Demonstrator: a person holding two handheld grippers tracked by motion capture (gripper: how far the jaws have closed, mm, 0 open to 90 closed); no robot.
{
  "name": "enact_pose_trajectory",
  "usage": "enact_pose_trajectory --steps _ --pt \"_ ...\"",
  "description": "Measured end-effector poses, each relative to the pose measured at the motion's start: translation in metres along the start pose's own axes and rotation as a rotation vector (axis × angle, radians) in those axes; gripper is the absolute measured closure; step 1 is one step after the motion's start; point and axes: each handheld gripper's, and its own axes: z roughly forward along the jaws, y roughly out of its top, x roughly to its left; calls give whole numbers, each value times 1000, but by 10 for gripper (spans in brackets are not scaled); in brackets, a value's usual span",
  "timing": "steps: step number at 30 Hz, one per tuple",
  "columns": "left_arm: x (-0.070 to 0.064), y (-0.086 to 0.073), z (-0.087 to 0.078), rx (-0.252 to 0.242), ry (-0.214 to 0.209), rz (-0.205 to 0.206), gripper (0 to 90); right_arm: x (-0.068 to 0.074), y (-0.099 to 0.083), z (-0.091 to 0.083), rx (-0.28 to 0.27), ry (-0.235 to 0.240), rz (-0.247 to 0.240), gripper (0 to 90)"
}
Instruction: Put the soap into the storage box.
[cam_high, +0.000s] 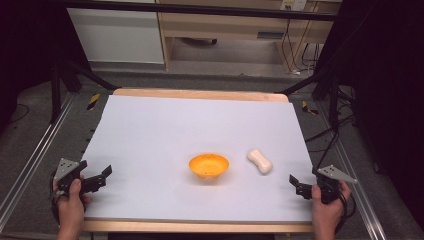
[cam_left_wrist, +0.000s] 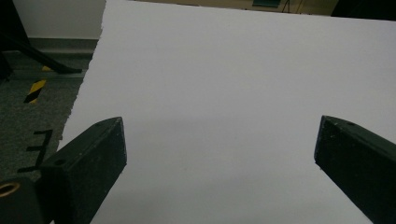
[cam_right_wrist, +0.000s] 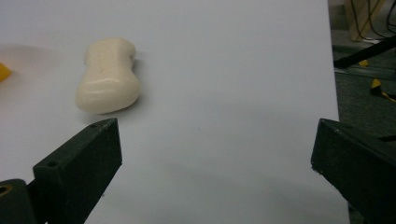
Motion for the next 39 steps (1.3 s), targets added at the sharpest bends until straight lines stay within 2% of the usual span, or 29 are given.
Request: enact_pose_trajectory --steps 3,6,11,12,17,20,24,32,34,39 --pt "0 0 -1 -4 1 0 18 0 0 -2 -9 33 -14 14" --pt "0 0 0 -3 -1 -4 18 -1 1 -2 -5 34 -16 21" --pt "1 0 0 -2 -3 -3 19 0 5 -1 42 13 -19 47" --pt "1 0 0 -1 -3 0 18 2 8 1 63 0 -46 68" --pt "0 0 0 -1 -5 -2 18 11 16 1 87 38 -93 65" --pt "1 0 0 -3 -7 -5 18 17 20 6 117 35 -147 56" --pt "0 0 -1 -3 -4 1 19 23 27 13 160 42 -188 41" --pt "0 0 0 -1 -3 3 19 30 34 23 225 64 -222 35" --pt "0 0 0 -1 -3 3 19 30 36 23 231 71 -209 34" --pt "0 0 0 1 -3 6 19 32 42 29 259 83 -221 35"
